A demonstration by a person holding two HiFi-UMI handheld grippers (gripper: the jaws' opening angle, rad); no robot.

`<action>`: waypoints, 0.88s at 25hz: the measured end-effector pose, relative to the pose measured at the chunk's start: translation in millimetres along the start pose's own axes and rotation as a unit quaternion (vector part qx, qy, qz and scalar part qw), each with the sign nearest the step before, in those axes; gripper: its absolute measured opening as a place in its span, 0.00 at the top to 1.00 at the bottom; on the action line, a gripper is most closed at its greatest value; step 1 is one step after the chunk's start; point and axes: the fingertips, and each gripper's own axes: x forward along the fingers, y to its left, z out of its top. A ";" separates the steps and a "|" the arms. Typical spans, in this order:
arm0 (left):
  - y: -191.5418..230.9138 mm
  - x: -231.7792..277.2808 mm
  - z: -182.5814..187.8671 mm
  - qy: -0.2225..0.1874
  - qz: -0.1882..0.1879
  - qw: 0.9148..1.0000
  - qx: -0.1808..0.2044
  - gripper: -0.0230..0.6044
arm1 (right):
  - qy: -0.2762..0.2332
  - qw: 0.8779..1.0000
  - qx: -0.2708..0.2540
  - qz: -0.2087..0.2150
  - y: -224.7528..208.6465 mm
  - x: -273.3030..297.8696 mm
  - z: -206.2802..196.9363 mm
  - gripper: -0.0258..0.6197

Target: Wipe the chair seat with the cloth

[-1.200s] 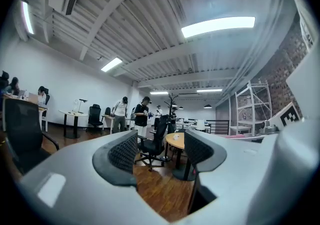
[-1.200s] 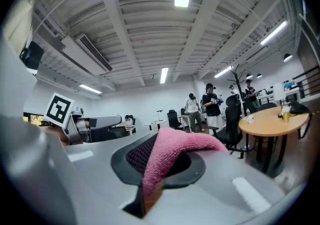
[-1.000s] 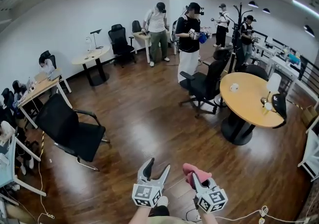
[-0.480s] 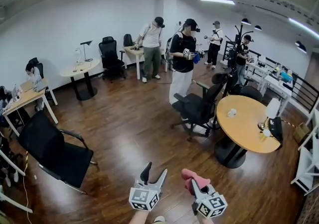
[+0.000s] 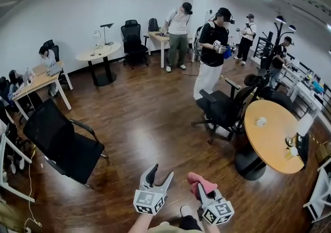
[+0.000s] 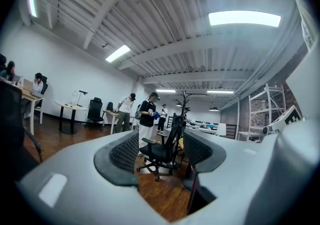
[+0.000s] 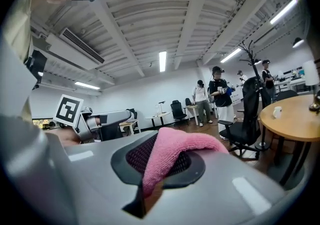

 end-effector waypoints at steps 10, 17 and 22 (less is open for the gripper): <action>46.9 76.4 -1.1 0.000 0.128 0.992 0.013 0.55 | 0.009 0.992 -0.005 0.126 -72.2 108.3 44.5 0.93; 80.3 53.3 5.4 0.024 0.289 0.955 0.062 0.55 | 0.096 0.962 0.016 0.254 -75.3 201.4 10.2 0.93; 132.6 -46.3 2.5 0.007 0.397 0.917 0.034 0.55 | 0.127 0.920 -0.002 0.372 40.5 236.8 -24.5 0.93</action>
